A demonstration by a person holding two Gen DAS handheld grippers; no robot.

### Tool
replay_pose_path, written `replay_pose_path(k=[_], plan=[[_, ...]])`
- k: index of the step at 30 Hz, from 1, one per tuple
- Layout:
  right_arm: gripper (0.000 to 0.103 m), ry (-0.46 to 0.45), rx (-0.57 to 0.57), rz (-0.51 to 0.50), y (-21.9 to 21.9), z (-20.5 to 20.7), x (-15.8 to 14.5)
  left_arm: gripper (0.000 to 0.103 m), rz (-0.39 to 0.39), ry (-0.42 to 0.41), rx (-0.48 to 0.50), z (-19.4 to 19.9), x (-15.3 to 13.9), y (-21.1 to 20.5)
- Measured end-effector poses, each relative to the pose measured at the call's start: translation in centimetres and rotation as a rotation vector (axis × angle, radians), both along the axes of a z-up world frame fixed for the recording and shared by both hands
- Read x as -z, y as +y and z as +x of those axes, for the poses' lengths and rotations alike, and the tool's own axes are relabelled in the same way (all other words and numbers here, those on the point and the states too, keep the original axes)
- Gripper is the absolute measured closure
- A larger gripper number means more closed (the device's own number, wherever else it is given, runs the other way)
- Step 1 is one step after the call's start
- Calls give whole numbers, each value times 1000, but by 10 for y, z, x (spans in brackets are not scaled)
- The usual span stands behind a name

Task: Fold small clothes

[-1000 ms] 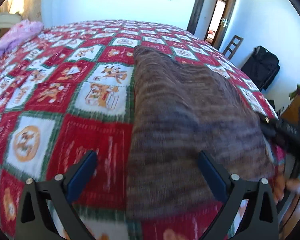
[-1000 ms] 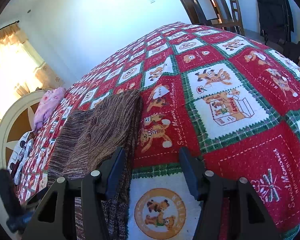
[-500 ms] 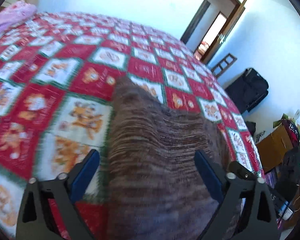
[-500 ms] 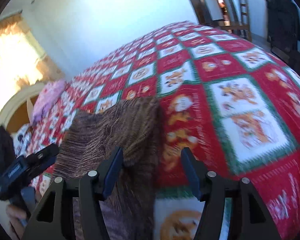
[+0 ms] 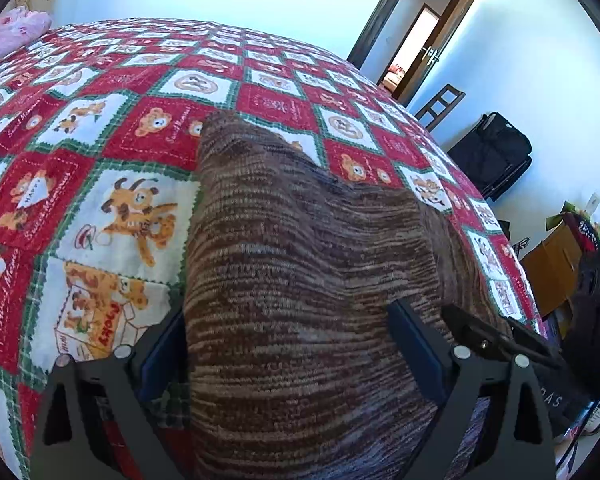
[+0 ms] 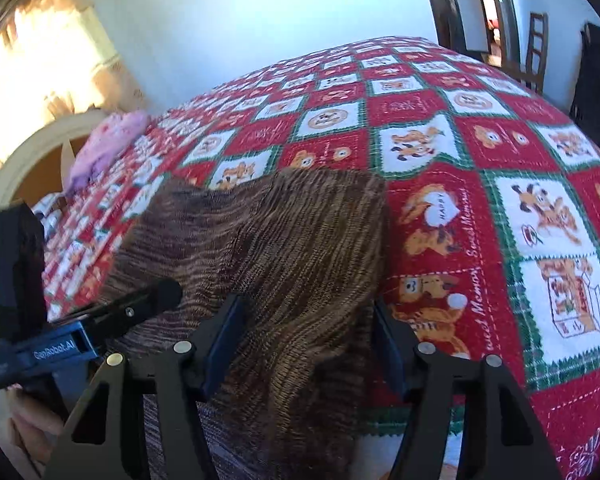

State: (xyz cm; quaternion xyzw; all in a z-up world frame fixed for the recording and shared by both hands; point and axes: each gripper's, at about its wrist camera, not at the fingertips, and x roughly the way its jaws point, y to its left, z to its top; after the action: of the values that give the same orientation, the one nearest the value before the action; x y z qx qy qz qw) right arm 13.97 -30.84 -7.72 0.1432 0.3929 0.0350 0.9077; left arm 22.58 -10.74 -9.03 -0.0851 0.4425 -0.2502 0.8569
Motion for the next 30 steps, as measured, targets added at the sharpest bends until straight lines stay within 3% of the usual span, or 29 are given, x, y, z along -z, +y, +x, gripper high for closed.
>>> replay_pose_path(k=[5,9,11,15,18,26,28,30], plan=[[55,-14,-4,31,-4,-1,4,5,81,-18,1,-2,-1,-11],[68,-42,-9,-28,8,-1,-1,25,59,-32,-48,-4,-2,-1],[74,-60,4,-66,13,-2,-3,30,48,-35,-67,-4,-1,4],[77,-76,20,-109,18,-5,-5,42,63,-58,-74,-6,-3,1],[77,-78,20,-144,22,-5,-6,44,59,-63,-76,-5,-4,2],[71,-36,32,0,1,0,2,45,75,-68,-76,-5,-4,0],[73,-42,37,-32,6,-2,-1,51,78,-72,-74,-6,-6,-1],[79,-55,53,-134,22,-5,-8,64,95,-97,-62,-11,-11,-4]])
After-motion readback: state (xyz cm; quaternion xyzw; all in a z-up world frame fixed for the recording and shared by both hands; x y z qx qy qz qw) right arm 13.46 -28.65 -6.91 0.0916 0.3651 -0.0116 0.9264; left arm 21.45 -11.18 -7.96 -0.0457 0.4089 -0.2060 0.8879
